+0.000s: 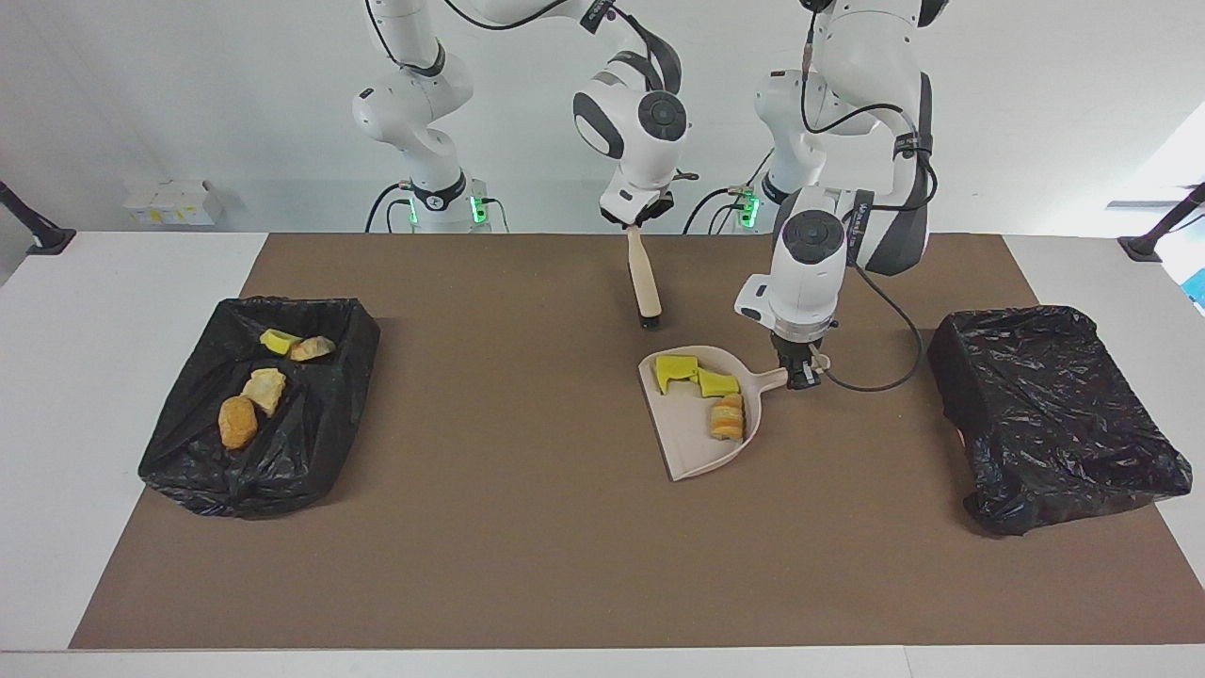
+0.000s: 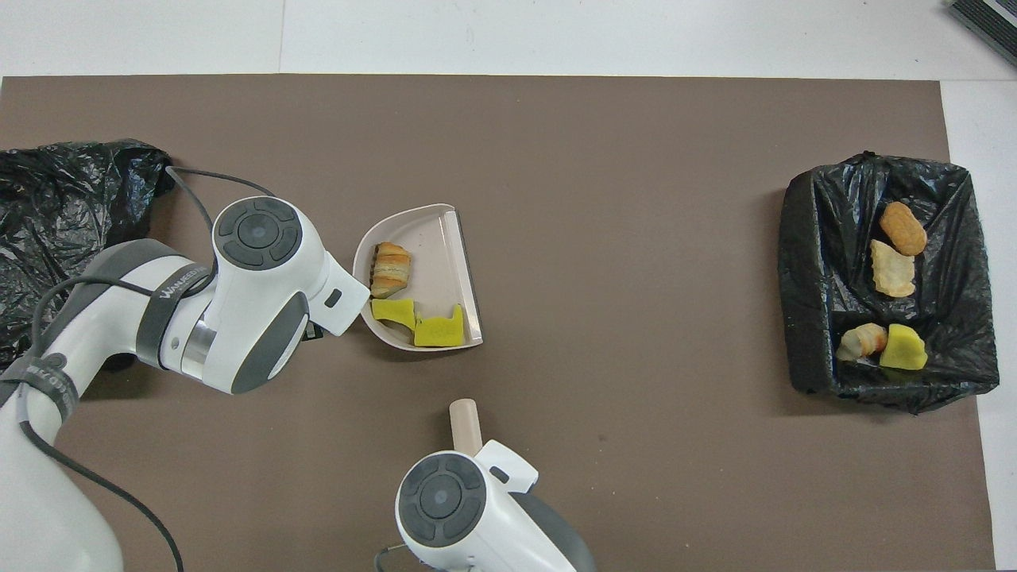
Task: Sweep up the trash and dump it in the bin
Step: 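Set the brush down with the right gripper and withdraw it, then carry the loaded dustpan with the left gripper over its bin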
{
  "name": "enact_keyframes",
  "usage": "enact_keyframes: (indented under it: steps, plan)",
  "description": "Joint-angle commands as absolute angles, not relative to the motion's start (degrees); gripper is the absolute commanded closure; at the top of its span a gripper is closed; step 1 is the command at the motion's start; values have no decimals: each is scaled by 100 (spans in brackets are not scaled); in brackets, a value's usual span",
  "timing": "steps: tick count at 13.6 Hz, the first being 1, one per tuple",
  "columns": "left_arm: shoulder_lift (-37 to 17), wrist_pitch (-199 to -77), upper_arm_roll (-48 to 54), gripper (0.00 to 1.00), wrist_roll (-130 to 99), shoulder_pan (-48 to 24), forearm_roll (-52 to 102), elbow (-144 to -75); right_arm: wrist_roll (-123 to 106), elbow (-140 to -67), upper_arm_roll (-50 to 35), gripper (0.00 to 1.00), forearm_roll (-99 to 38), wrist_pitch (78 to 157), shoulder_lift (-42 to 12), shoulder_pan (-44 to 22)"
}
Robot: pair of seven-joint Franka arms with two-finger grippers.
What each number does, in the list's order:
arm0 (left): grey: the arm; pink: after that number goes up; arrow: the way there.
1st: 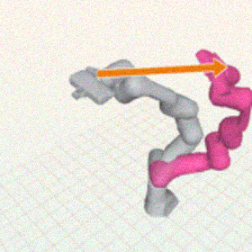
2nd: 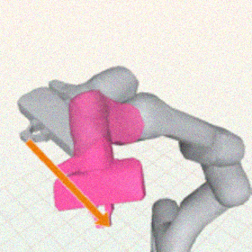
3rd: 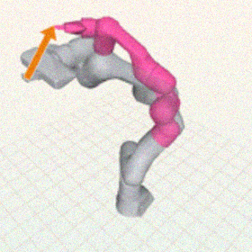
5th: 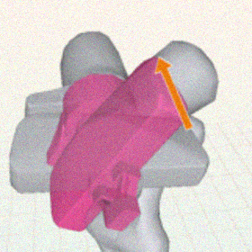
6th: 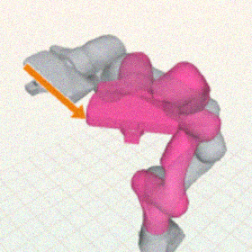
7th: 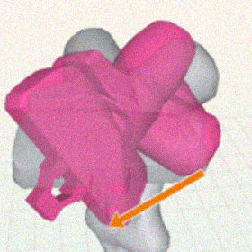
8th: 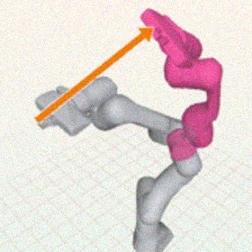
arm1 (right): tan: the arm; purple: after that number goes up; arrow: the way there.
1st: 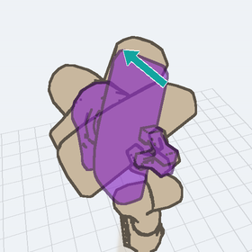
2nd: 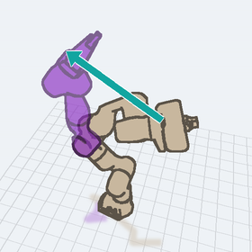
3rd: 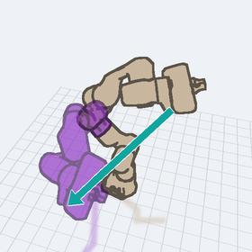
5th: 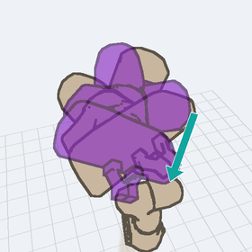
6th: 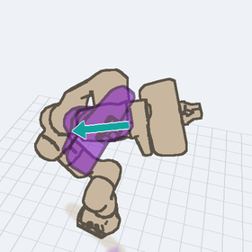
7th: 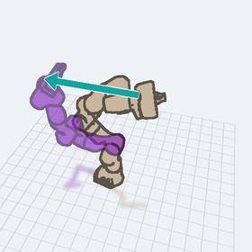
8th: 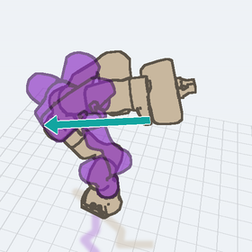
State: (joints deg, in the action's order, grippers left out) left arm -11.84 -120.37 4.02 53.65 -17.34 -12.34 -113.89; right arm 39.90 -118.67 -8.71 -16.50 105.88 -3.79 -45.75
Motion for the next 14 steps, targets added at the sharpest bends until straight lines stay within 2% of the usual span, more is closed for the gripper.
enact_keyframes:
  steps: [1,4,9,12,14]
  plan:
    - [-1081,-12156,404,100,5676,-1565,-1283,-11523,4506,-12303,-870,100,-1846,11001,-1,-4824]
    - [-1134,-12164,404,100,6212,-1284,-1283,-11409,5386,-12585,-870,100,-1837,12065,-157,-5272]
    - [-1222,-11814,404,100,7328,-766,-1266,-10908,5458,-12797,-861,100,-1451,12199,-193,-5414]
    - [-1222,-11366,404,100,8075,-388,-1266,-10364,5371,-12893,-861,100,-1433,12734,-246,-5370]
    - [-1213,-11093,396,100,8558,-46,-1266,-10038,5291,-12902,-853,100,-1180,12762,-272,-5344]
